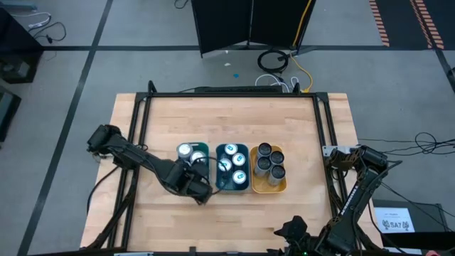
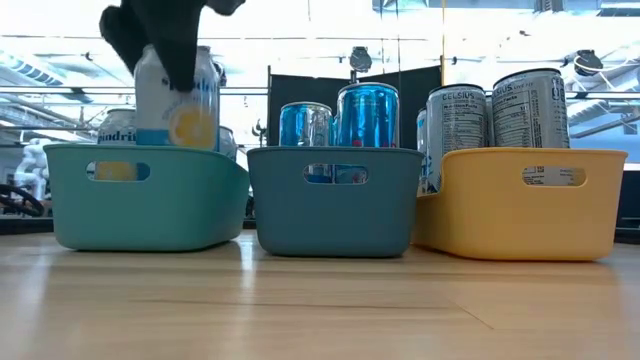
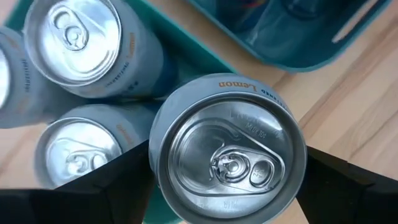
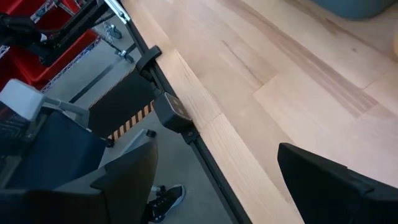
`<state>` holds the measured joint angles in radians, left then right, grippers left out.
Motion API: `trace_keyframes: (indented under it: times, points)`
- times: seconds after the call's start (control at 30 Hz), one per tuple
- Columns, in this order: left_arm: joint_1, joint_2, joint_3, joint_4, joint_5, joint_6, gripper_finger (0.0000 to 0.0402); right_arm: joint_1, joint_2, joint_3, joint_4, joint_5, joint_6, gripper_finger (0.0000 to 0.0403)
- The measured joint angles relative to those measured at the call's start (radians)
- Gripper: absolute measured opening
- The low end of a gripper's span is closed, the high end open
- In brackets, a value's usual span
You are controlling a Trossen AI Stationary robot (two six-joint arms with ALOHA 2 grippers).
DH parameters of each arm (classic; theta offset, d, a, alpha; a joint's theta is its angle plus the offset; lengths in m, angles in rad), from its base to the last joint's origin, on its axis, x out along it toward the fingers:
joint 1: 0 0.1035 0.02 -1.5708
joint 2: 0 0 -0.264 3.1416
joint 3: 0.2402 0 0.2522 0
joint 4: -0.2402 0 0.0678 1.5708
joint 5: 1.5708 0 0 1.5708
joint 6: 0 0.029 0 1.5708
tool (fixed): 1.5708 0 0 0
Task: Sort soda cans
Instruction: Put the blue-white soda can into the green bin
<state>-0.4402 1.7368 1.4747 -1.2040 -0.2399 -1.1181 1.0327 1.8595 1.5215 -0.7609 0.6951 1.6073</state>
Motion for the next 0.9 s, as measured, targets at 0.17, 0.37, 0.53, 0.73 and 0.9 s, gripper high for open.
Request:
trace_keyframes:
  times: [0.17,0.37,0.53,0.73,0.9]
  points:
    - [0.041,-0.052,-0.127,0.126,0.052,0.0,0.0331,-0.002,0.0,0.0,0.0,0.018,0.003,0.0322]
    - [0.073,-0.048,-0.157,0.152,0.076,-0.001,0.0331,-0.005,0.0,0.0,0.001,0.017,0.003,0.0322]
    - [0.074,-0.047,-0.157,0.152,0.076,-0.001,0.0331,-0.005,0.0,0.0,0.001,0.014,0.003,0.0322]
    - [0.074,-0.047,-0.157,0.152,0.076,-0.001,0.0331,-0.005,0.0,0.0,0.001,0.014,0.003,0.0322]
    - [0.074,-0.047,-0.157,0.152,0.064,-0.001,0.0341,-0.005,0.0,0.0,0.002,0.014,0.003,0.0322]
